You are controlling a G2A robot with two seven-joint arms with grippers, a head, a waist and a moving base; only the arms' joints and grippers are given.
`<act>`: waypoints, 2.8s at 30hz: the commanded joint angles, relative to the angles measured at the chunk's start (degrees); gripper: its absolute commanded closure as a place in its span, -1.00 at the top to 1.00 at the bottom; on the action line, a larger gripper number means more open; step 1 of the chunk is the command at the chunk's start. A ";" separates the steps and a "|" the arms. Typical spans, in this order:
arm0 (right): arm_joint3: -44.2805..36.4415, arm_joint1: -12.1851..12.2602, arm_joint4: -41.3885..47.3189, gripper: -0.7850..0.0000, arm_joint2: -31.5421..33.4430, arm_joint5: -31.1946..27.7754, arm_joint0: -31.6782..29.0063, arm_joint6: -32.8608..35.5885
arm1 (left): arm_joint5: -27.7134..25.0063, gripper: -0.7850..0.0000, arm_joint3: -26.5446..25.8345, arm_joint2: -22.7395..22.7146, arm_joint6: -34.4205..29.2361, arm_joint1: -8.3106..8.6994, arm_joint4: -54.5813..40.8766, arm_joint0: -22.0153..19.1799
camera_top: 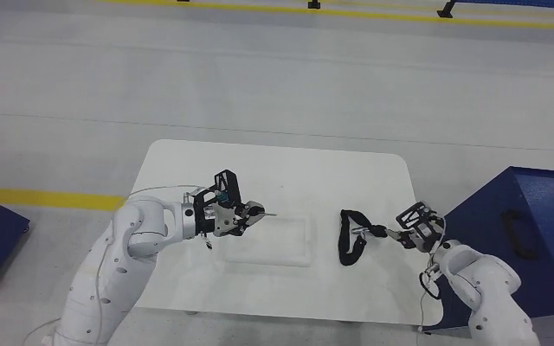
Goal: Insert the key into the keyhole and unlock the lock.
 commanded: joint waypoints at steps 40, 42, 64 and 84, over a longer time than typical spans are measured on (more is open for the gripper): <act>22.26 -0.34 -43.20 -0.05 -22.72 12.65 11.43 -22.36 | 0.00 -1.00 0.00 0.00 0.00 0.00 0.00 0.00; 22.26 -0.36 -43.09 -0.12 -22.90 12.77 11.20 -22.84 | 0.00 -1.00 0.00 0.00 0.00 0.00 0.00 0.00; 17.29 0.15 -29.65 -1.00 -15.87 13.10 6.21 -27.88 | 0.00 -1.00 0.00 0.00 0.00 0.00 0.00 0.00; 14.46 0.45 -3.11 -1.00 -8.93 1.12 2.01 -37.25 | 0.00 -1.00 0.00 0.00 0.00 0.00 0.00 0.00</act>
